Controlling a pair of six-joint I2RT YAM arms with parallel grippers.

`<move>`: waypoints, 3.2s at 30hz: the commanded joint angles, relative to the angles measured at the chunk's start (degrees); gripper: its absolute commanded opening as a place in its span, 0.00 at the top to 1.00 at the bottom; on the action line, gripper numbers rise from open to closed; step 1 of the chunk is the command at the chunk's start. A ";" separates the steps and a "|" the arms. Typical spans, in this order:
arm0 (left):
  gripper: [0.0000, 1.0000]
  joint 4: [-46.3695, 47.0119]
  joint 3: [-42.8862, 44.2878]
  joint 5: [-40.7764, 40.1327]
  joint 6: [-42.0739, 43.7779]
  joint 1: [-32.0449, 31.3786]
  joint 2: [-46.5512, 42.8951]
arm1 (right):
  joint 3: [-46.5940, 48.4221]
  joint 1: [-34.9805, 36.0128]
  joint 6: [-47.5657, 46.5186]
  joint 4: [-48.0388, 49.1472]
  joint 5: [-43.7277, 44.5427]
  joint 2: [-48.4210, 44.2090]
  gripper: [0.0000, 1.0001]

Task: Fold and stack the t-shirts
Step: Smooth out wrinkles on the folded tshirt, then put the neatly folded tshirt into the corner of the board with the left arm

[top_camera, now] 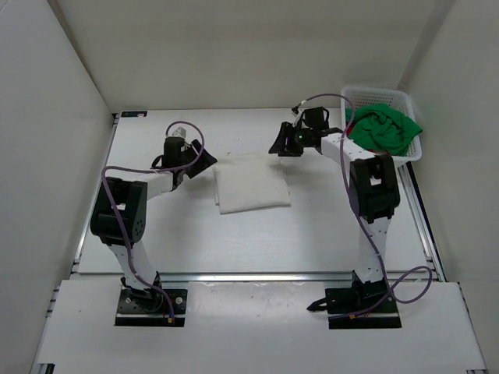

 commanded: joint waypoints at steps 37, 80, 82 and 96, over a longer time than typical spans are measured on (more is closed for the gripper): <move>0.98 3.94 -4.78 6.80 -8.88 36.26 3.01 | -39.02 5.03 7.56 27.41 -6.20 -31.96 0.55; 0.81 -10.53 26.22 -10.70 4.48 3.12 15.90 | -44.90 11.10 2.73 23.98 -1.01 -35.22 1.00; 0.83 -17.99 32.72 -8.24 3.51 3.47 21.46 | -45.35 10.40 3.17 24.43 -1.45 -35.30 1.00; 0.79 -27.35 53.94 -1.38 -0.45 14.89 36.59 | -45.52 6.97 5.10 26.18 -4.18 -34.07 1.00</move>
